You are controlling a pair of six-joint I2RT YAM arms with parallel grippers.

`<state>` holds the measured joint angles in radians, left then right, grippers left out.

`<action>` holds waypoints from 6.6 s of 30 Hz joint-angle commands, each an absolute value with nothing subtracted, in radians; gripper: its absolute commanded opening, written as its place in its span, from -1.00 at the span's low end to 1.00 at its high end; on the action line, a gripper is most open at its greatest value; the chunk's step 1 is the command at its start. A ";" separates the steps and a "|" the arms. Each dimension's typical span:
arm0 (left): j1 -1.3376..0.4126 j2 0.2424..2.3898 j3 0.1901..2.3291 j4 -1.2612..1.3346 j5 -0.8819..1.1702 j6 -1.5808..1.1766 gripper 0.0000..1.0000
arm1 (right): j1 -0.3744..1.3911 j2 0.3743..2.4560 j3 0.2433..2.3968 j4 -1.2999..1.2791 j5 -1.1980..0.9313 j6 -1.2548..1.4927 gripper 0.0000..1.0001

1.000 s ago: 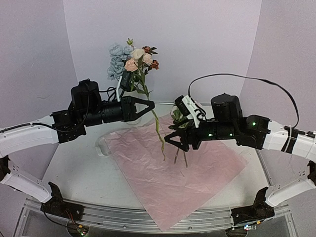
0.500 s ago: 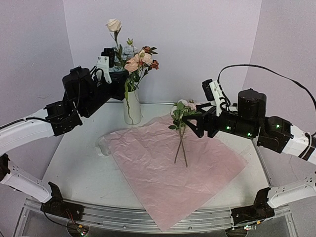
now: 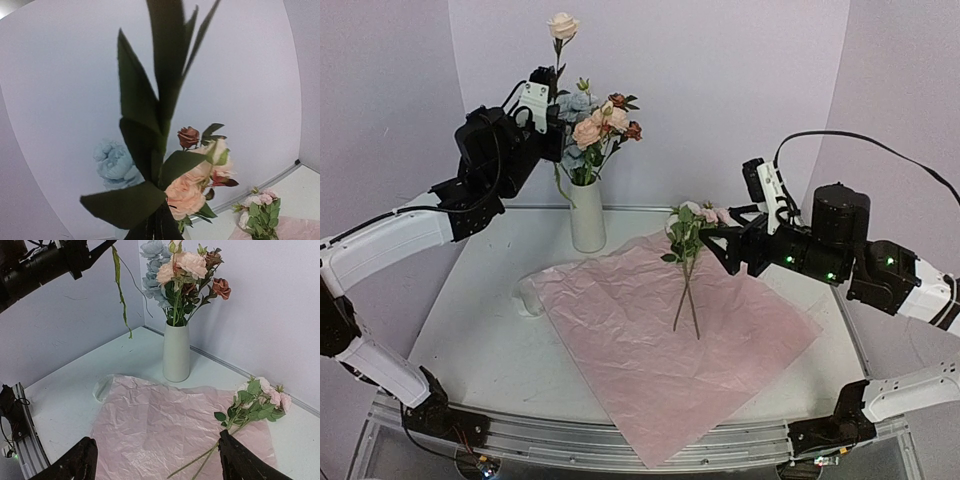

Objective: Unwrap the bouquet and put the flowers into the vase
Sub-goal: Insert the fake flower into the vase, then pick up the fake flower from the wrapping paper.

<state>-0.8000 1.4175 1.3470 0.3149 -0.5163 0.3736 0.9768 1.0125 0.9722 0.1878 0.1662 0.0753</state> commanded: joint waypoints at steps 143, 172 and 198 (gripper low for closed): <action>-0.560 1.889 1.527 0.405 -0.313 0.009 -1.00 | 0.977 1.027 0.973 0.227 0.254 0.061 0.68; -0.560 1.723 1.309 0.392 -0.285 -0.119 0.23 | 0.774 1.192 0.993 0.148 0.106 0.278 0.68; -0.561 1.294 1.043 -0.191 -0.100 -0.471 0.77 | 0.656 1.779 1.175 0.101 0.095 0.414 -0.12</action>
